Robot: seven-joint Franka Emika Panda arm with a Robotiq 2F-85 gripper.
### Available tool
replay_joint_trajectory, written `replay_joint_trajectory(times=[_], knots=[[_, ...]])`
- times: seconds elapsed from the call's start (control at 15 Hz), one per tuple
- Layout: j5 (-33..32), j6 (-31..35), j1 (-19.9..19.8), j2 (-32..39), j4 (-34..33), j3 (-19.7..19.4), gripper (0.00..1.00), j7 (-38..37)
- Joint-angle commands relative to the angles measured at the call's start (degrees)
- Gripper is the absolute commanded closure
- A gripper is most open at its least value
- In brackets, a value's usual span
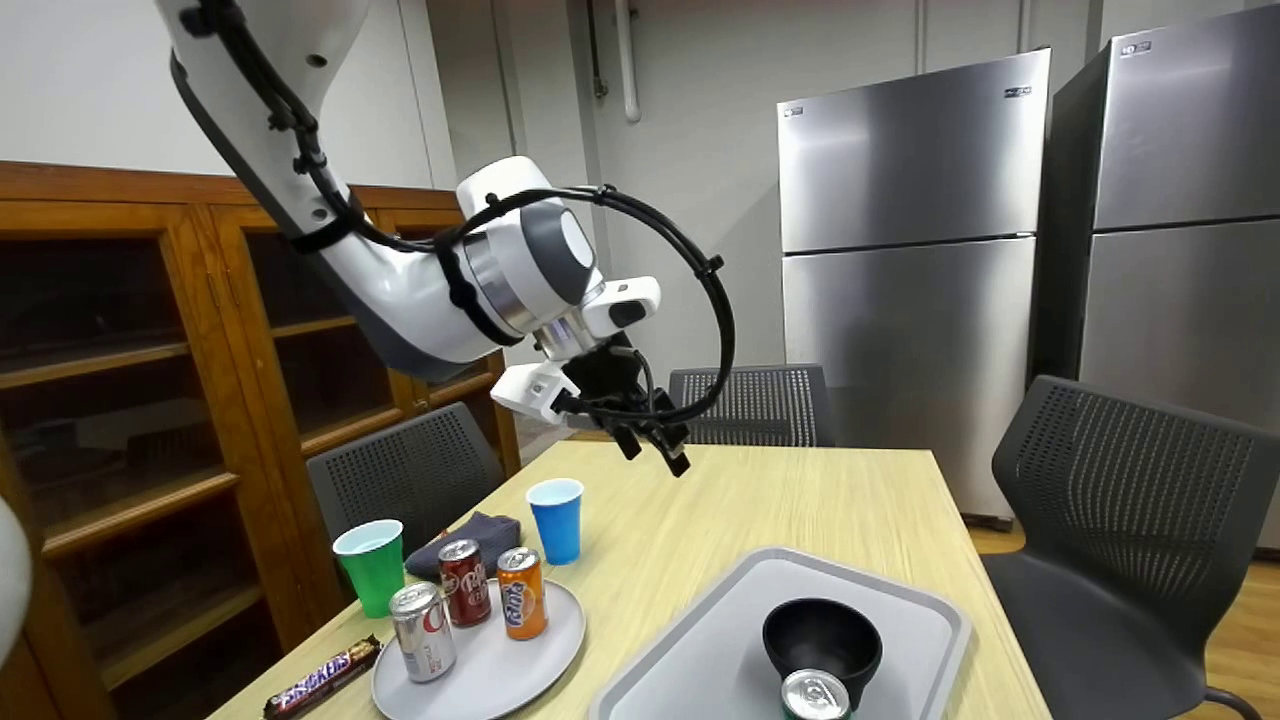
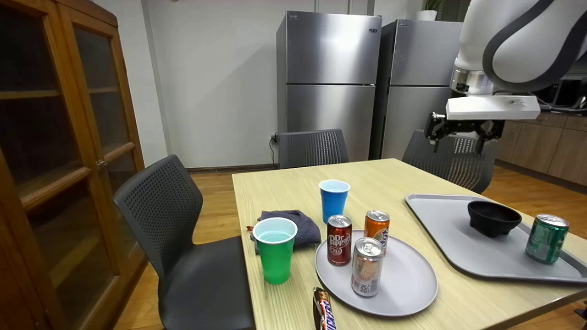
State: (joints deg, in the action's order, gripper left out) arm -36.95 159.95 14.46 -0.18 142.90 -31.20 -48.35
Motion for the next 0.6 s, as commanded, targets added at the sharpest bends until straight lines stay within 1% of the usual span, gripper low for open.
replay_joint_trajectory(times=[0.0, 0.2, 0.33, 0.53], knots=[[2.9, 0.1, -9.0, -0.6, -0.4, 11.7, 0.00, 6.9], [6.2, 1.2, -12.5, -0.6, -0.2, 16.9, 0.00, 13.5], [9.1, 2.0, -13.8, -0.6, -0.1, 19.0, 0.00, 18.0], [12.4, 2.3, -15.2, -0.3, -0.5, 20.8, 0.00, 22.8]])
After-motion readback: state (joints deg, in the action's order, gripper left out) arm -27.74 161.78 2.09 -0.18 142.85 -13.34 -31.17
